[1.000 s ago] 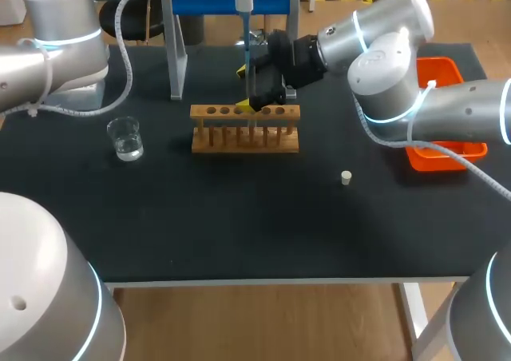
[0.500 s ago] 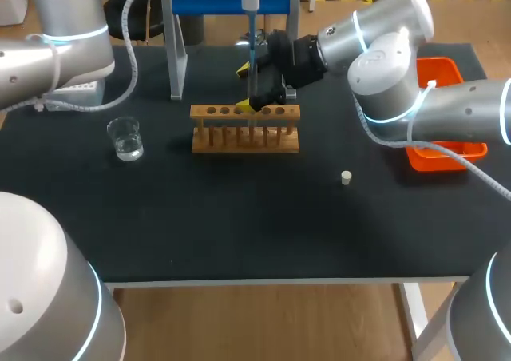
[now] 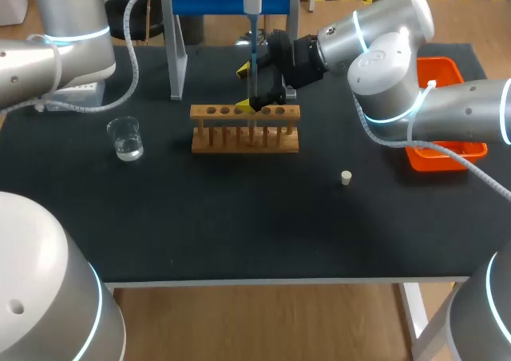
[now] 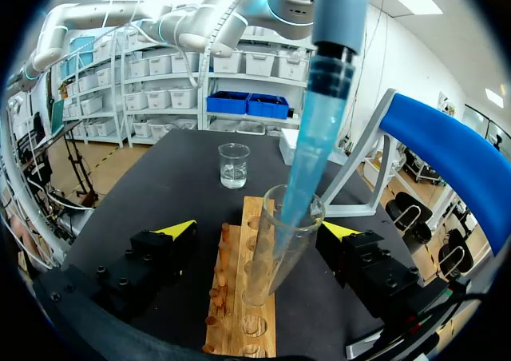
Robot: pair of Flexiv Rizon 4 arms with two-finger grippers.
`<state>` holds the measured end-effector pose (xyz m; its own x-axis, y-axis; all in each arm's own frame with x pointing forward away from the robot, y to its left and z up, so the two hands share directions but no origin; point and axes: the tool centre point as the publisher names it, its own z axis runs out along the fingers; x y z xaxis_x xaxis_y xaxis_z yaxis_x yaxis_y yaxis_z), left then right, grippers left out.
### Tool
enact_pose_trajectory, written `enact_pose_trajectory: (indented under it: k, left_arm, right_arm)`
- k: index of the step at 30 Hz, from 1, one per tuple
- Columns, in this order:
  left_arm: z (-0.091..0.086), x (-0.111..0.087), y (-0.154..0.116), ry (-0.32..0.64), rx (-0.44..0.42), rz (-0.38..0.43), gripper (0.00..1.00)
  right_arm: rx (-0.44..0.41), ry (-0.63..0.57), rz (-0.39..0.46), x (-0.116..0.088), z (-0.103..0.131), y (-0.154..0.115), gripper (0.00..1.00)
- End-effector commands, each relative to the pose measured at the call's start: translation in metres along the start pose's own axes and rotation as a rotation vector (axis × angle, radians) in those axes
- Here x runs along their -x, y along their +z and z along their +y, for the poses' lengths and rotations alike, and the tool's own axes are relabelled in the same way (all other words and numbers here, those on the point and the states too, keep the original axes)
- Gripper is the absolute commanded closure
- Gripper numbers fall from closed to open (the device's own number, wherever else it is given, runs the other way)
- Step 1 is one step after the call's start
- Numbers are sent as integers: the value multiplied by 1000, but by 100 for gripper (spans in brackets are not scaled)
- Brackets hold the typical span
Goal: Invert the test tube, pick up the pipette, mount the tip to pipette, aspirate from beaker and dispense into the tube, eject the tip, return the pipette, and cap with the stopper.
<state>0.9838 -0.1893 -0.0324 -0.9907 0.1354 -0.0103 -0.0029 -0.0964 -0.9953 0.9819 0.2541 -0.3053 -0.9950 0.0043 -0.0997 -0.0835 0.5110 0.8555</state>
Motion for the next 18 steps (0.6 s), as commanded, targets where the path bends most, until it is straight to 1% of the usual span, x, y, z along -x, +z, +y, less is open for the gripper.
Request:
enact_pose_trajectory:
  k: [1,7,18]
  left_arm:
    - [-1,-4,-3,-3,7,-6,100]
    - [-2,-5,-7,-4,13,-20,100]
    - [4,6,-2,10,19,-11,100]
  right_arm:
    - [-1,0,3,0,0,-1,0]
    - [-1,0,3,0,0,-1,0]
    - [-1,0,3,0,0,-1,0]
